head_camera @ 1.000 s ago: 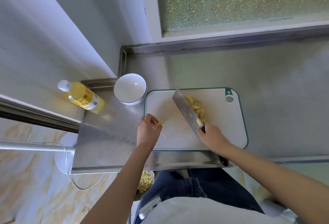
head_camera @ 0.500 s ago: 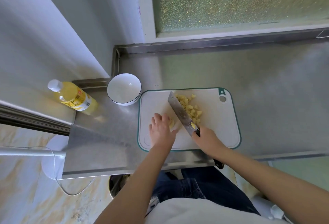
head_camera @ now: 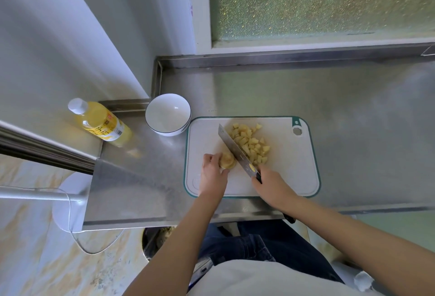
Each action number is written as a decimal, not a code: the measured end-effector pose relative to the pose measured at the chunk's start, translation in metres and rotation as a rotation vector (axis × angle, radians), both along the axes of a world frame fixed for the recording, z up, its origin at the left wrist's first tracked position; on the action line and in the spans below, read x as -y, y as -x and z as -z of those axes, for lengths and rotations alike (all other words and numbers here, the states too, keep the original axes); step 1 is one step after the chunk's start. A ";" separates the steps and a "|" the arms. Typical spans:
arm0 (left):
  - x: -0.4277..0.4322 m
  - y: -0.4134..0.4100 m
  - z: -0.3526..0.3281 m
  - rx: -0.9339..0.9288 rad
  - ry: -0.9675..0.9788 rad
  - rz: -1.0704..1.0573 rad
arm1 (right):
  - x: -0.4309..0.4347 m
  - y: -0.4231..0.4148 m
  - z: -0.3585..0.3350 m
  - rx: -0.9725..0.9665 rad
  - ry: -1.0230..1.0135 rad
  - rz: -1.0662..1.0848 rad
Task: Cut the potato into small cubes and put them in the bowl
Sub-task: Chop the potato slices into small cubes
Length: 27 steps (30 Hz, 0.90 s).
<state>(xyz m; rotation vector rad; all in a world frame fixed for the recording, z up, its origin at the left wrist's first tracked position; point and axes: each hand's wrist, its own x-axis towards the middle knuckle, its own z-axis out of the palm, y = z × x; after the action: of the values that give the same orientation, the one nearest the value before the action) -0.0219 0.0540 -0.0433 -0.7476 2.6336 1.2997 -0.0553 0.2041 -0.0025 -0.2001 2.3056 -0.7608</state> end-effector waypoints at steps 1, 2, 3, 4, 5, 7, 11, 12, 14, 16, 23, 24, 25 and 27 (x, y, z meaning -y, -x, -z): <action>0.000 0.000 0.001 -0.013 -0.015 -0.013 | 0.001 -0.001 0.000 0.008 0.003 0.008; 0.000 -0.001 0.001 -0.026 -0.033 -0.029 | 0.001 -0.002 0.000 0.016 0.004 0.014; 0.000 -0.001 0.001 -0.034 -0.053 -0.049 | 0.002 -0.002 0.000 0.025 0.004 0.016; 0.000 -0.002 0.000 -0.036 -0.073 -0.073 | 0.003 -0.002 0.000 0.033 0.005 0.014; 0.000 -0.001 0.000 -0.033 -0.091 -0.098 | 0.003 -0.003 0.000 0.039 0.006 0.013; 0.000 0.000 -0.001 -0.015 -0.116 -0.145 | 0.005 -0.003 -0.001 0.047 0.009 0.017; -0.001 0.003 -0.003 0.003 -0.140 -0.197 | 0.007 -0.005 -0.001 0.053 0.007 0.025; -0.001 0.004 -0.003 0.003 -0.147 -0.200 | 0.007 -0.005 -0.002 0.054 0.008 0.023; -0.001 0.004 -0.002 0.002 -0.159 -0.206 | 0.008 -0.005 -0.003 0.050 0.008 0.016; -0.001 0.004 -0.002 0.008 -0.171 -0.224 | 0.009 -0.006 -0.004 0.042 0.012 0.007; 0.002 0.004 -0.003 0.022 -0.183 -0.123 | 0.008 -0.008 -0.004 0.029 0.029 0.012; 0.003 0.004 -0.003 0.017 -0.155 -0.077 | 0.008 -0.007 -0.003 0.031 0.028 0.024; 0.003 0.004 -0.002 0.008 -0.108 -0.016 | 0.007 -0.006 -0.003 0.032 0.025 0.035; 0.005 0.002 -0.001 -0.010 -0.020 0.108 | 0.005 -0.004 -0.002 0.037 0.020 0.053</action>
<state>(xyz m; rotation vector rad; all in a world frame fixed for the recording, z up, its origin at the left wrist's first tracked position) -0.0242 0.0492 -0.0423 -0.5881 2.6238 1.3023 -0.0516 0.1993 -0.0010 -0.1334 2.2769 -0.8073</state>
